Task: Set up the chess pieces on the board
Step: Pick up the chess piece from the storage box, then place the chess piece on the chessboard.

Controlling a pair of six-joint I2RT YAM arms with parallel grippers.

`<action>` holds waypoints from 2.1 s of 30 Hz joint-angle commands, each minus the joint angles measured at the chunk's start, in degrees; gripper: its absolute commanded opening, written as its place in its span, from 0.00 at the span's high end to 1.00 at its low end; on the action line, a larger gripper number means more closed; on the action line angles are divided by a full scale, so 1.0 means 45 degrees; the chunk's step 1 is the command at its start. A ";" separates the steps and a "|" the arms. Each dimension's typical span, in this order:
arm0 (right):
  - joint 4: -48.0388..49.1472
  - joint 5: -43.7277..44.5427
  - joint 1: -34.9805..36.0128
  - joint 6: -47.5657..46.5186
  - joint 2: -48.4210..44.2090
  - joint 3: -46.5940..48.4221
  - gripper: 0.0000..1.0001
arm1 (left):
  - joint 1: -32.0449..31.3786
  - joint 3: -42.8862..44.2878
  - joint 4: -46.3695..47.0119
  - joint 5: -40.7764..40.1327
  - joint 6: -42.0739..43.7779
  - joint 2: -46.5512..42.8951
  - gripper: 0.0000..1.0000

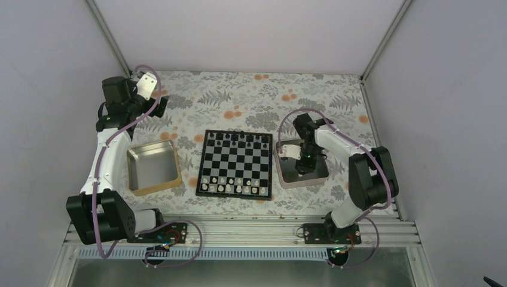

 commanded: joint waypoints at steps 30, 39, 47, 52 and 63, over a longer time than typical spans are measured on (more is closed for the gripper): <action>0.0237 -0.0491 -0.0384 -0.0162 0.0931 0.0048 0.86 | 0.0091 0.0237 -0.0058 0.0395 -0.0107 -0.0029 0.00; -0.1264 0.0143 0.0092 0.0101 -0.0087 0.2103 0.91 | 0.0091 0.0205 -0.0040 0.0355 -0.0114 -0.0116 0.00; -0.2214 0.0326 0.2588 0.0712 0.0145 0.4174 0.90 | 0.0091 0.0235 -0.0046 0.0309 -0.0120 -0.0138 0.00; -0.2073 -0.0164 0.4520 0.1022 0.0834 0.4375 0.90 | 0.0091 0.0265 -0.0078 0.0327 -0.0118 -0.0139 0.00; -0.1093 -0.1286 0.6306 0.1205 0.2154 0.3598 0.89 | 0.0091 0.0239 -0.0039 0.0348 -0.0119 -0.0062 0.00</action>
